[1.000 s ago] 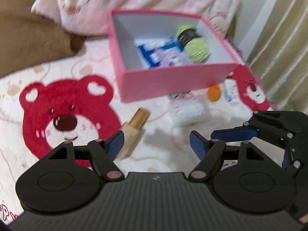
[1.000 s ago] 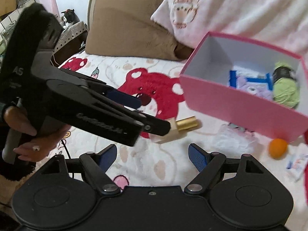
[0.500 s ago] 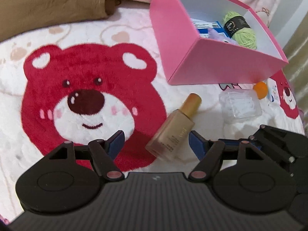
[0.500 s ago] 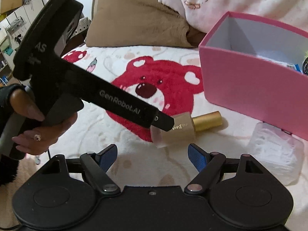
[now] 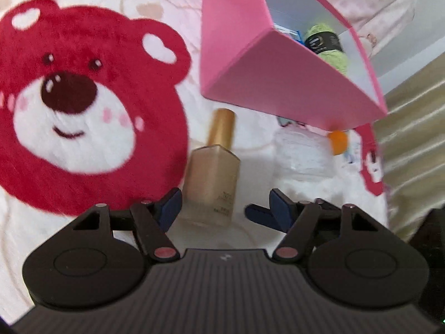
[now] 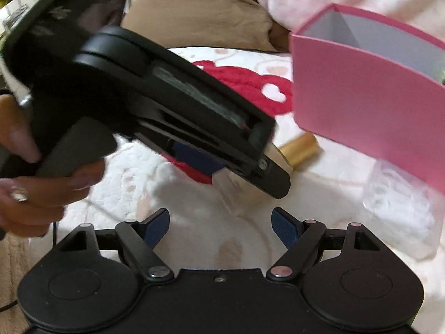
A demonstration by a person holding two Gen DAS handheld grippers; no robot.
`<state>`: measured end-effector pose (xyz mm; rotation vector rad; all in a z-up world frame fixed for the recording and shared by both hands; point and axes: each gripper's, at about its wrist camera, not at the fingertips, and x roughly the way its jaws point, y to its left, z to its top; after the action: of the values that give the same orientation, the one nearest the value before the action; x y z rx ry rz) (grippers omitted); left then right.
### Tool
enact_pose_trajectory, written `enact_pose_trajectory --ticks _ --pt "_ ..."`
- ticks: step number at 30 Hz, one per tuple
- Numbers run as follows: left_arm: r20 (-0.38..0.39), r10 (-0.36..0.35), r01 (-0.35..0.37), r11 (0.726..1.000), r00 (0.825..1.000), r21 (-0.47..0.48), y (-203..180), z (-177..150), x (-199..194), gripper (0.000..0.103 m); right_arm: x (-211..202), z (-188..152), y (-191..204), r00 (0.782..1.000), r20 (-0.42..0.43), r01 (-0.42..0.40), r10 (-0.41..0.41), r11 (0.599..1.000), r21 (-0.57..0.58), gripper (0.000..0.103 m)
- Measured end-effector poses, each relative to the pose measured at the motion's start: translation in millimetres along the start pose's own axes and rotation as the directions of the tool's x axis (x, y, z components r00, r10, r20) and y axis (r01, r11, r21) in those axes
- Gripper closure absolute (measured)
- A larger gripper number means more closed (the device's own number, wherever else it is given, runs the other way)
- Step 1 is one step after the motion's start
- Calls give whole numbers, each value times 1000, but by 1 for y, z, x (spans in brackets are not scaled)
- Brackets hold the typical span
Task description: Organize objects
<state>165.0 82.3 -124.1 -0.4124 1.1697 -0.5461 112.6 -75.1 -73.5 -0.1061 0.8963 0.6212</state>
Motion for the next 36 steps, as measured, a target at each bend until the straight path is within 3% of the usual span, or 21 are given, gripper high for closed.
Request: enact_pose_trajectory --ticks 2,6,9,10,13,19,27,30,36 --pt "10 10 -10 1000 1000 15 -5 0 -2 40 1 2 -3 1000 -3 20 -20 1000 18 19" --pt "53 -70 71 997 996 -23 -3 4 -8 44 11 14 -9 998 -32 52 -51 998 46 19" --pt "54 -104 107 993 993 -55 3 2 -7 51 21 15 -19 998 -43 56 -51 991 121 33" --pt "51 -93 96 994 994 -56 3 1 -5 52 22 14 -22 997 -40 67 -63 989 132 38" --pt "51 -52 53 998 997 -24 -2 -1 -3 53 16 11 -27 999 -15 52 -50 987 153 42" --pt "45 -13 13 1000 999 19 -10 -9 6 53 -1 -2 -30 995 -8 97 -97 986 133 51" --pt "57 1 -2 1000 998 9 -22 -22 28 55 -12 -20 -20 980 7 197 -197 980 6 53" --pt "61 -16 18 999 998 -34 -18 -22 28 63 -13 -21 -23 984 13 176 -176 984 17 49" --pt "60 -32 38 993 998 -109 -8 -22 27 64 -4 -15 -42 993 5 117 -118 989 93 48"
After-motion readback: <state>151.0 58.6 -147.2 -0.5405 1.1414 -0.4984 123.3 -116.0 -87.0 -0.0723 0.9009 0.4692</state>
